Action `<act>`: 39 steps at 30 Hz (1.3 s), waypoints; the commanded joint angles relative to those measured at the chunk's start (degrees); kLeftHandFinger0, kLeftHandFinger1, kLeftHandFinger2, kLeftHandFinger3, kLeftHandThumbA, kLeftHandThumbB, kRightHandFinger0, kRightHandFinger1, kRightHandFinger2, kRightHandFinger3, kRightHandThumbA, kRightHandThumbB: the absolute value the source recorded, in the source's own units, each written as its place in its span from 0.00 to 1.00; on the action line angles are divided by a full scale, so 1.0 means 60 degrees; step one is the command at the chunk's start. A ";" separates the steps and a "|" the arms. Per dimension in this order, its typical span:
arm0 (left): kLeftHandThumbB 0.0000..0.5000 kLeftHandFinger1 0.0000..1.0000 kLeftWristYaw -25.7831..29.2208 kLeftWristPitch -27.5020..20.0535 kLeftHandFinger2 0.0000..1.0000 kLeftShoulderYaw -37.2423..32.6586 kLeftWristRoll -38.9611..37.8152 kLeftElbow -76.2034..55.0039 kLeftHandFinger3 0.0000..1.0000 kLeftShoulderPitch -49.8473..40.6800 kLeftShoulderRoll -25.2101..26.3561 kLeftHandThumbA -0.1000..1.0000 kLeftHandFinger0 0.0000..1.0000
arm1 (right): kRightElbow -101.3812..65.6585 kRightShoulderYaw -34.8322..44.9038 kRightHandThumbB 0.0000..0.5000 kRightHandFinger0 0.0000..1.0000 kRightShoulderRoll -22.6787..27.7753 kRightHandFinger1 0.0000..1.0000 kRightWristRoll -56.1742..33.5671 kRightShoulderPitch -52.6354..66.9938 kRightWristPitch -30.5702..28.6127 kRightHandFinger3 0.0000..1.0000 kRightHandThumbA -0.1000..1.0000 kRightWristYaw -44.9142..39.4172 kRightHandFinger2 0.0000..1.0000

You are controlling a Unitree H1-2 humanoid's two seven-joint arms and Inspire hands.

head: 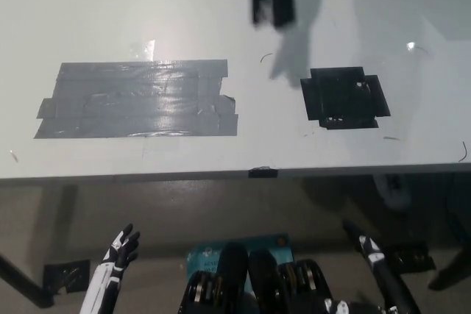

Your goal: A person hands a stapler to the robot and the robot grabs it with its right hand and places it on the desk infront of it

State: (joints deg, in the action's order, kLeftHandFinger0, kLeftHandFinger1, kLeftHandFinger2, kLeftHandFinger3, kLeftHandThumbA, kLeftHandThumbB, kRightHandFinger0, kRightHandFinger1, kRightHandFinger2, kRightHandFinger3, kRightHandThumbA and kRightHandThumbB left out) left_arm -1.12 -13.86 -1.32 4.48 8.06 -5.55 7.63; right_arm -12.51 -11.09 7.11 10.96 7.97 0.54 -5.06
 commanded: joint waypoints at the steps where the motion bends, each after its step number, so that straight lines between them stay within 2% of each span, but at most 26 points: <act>1: 0.92 1.00 -0.0010 -0.0450 1.00 0.0036 0.0035 -0.0120 1.00 -0.0081 0.0089 1.00 1.00 | -0.1617 0.0340 0.55 1.00 -0.0449 1.00 0.0269 -0.0704 0.0216 1.00 0.99 0.0401 1.00; 4: 0.92 1.00 -0.0012 -0.0459 1.00 0.0019 0.0107 -0.0144 1.00 -0.0112 0.0134 1.00 1.00 | -0.2071 0.0598 0.58 1.00 -0.0654 1.00 0.0331 -0.1409 0.0742 1.00 0.95 0.0396 1.00; 7: 0.96 1.00 -0.0001 -0.0289 1.00 0.0038 0.0094 -0.0209 1.00 -0.0130 0.0109 1.00 1.00 | -0.2144 0.0795 0.54 1.00 -0.0815 1.00 0.0252 -0.2232 0.1251 1.00 0.89 0.0307 1.00; 8: 0.97 1.00 0.0038 -0.0242 1.00 0.0032 0.0100 -0.0166 1.00 0.0026 0.0038 1.00 1.00 | -0.1918 0.0970 0.49 1.00 -0.0814 1.00 0.0120 -0.2880 0.1449 1.00 0.86 0.0299 1.00; 10: 0.98 1.00 0.0047 -0.0230 1.00 0.0042 0.0057 -0.0191 1.00 -0.0025 -0.0004 1.00 1.00 | -0.1586 0.1088 0.46 1.00 -0.0870 1.00 0.0234 -0.3383 0.1544 1.00 0.83 0.0373 1.00; 12: 0.96 1.00 0.0038 -0.0304 1.00 0.0025 0.0073 -0.0228 1.00 -0.0141 -0.0001 1.00 1.00 | -0.0958 0.1240 0.38 1.00 -0.0905 1.00 0.0164 -0.3839 0.1427 1.00 0.78 0.0465 1.00; 14: 0.97 1.00 0.0058 -0.0320 1.00 0.0008 0.0136 -0.0238 1.00 -0.0199 -0.0006 1.00 1.00 | -0.0332 0.1370 0.37 1.00 -0.0903 1.00 0.0137 -0.4234 0.1258 1.00 0.76 0.0566 1.00; 16: 1.00 1.00 0.0034 -0.0204 1.00 -0.0005 0.0148 -0.0319 1.00 -0.0240 0.0003 1.00 1.00 | 0.0513 0.1498 0.38 1.00 -0.0926 1.00 0.0264 -0.4767 0.0995 1.00 0.78 0.0830 1.00; 17: 0.99 1.00 0.0054 -0.0221 1.00 0.0018 0.0146 -0.0319 1.00 -0.0205 0.0004 1.00 1.00 | 0.0886 0.1540 0.41 1.00 -0.0953 1.00 0.0288 -0.5030 0.0858 1.00 0.78 0.0953 1.00; 20: 0.96 1.00 0.0047 -0.0313 1.00 0.0030 0.0108 -0.0294 1.00 -0.0163 -0.0004 1.00 1.00 | 0.1877 0.1642 0.36 1.00 -0.0917 1.00 0.0390 -0.5684 0.0684 1.00 0.83 0.1211 1.00; 21: 0.96 1.00 0.0045 -0.0319 1.00 0.0023 0.0117 -0.0275 1.00 -0.0123 -0.0005 1.00 1.00 | 0.2229 0.1697 0.40 1.00 -0.0889 1.00 0.0373 -0.5942 0.0669 1.00 0.86 0.1273 1.00; 24: 0.95 1.00 0.0030 -0.0339 1.00 0.0019 0.0118 -0.0229 1.00 -0.0047 0.0008 1.00 1.00 | 0.2936 0.1853 0.41 1.00 -0.0845 1.00 0.0205 -0.6498 0.0739 1.00 0.92 0.1338 1.00; 28: 0.95 1.00 0.0019 -0.0276 1.00 0.0021 0.0145 -0.0236 1.00 0.0059 0.0022 1.00 1.00 | 0.3578 0.1985 0.44 1.00 -0.0799 1.00 0.0146 -0.7133 0.1078 1.00 0.94 0.1403 1.00; 33: 0.93 1.00 -0.0015 -0.0290 1.00 0.0010 0.0126 -0.0309 1.00 0.0131 0.0018 1.00 1.00 | 0.3977 0.2248 0.46 1.00 -0.1089 1.00 -0.0525 -0.7472 0.1343 1.00 0.93 0.1185 1.00; 35: 0.93 1.00 -0.0042 -0.0303 1.00 -0.0025 0.0155 -0.0286 1.00 0.0226 0.0031 1.00 1.00 | 0.3951 0.2291 0.50 1.00 -0.1156 1.00 -0.0613 -0.7520 0.1455 1.00 0.94 0.1130 1.00; 37: 0.96 1.00 -0.0085 -0.0248 1.00 -0.0038 0.0143 -0.0368 1.00 0.0242 0.0060 1.00 1.00 | 0.3814 0.2260 0.50 1.00 -0.1250 1.00 -0.0616 -0.7536 0.1599 1.00 0.95 0.1114 1.00; 39: 0.94 1.00 -0.0087 -0.0216 1.00 -0.0050 0.0177 -0.0379 1.00 0.0320 0.0074 1.00 1.00 | 0.3690 0.2232 0.51 1.00 -0.1254 1.00 -0.0578 -0.7615 0.1857 1.00 0.97 0.1094 1.00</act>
State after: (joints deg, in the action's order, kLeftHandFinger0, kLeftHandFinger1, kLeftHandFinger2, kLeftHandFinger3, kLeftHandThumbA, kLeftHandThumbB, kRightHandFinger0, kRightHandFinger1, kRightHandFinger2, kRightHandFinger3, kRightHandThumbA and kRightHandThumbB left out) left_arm -1.13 -14.11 -1.42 5.24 7.82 -4.31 7.58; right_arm 11.50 2.09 0.27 9.29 -34.51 9.41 1.41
